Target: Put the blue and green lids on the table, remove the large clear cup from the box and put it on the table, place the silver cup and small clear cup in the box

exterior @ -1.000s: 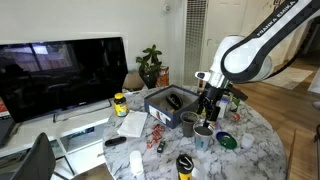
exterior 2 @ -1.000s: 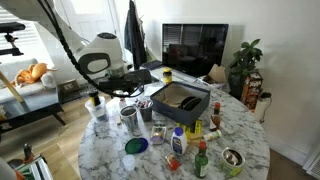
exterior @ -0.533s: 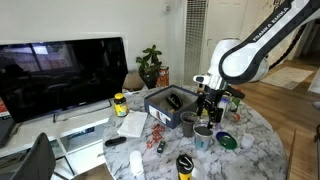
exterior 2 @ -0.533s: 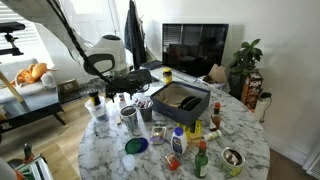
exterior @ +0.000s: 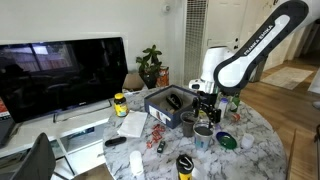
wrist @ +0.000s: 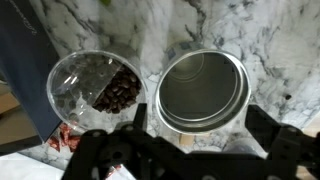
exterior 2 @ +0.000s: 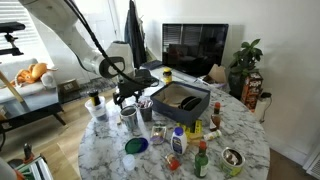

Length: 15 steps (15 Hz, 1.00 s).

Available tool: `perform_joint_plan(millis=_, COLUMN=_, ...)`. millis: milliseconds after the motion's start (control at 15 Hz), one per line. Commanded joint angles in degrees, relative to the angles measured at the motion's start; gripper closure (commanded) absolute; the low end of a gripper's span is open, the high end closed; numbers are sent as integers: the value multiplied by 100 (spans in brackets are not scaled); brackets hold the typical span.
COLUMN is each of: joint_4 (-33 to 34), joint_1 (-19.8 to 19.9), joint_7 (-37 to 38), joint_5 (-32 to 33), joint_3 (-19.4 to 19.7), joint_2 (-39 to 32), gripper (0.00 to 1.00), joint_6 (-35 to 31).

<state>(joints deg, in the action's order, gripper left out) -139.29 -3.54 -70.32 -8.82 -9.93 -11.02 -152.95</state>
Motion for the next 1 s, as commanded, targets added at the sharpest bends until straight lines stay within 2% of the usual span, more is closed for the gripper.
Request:
perform_joint_plan(millis=0, joint_4=244, joint_1=57, joint_7=-13, joint_5=335, joint_3=-17, joint_2=-343, gripper=0, joint_6=-141)
perform_joint_plan(millis=733, joint_4=619, joint_1=110, joint_7=367, joint_5=1188, joint_3=135, joint_2=-1166, gripper=0, joint_6=-893)
perform_joint_plan(millis=933, joint_4=736, joint_1=115, joint_7=506, joint_5=1391, joint_3=174, joint_2=-1339, gripper=6, joint_6=-904)
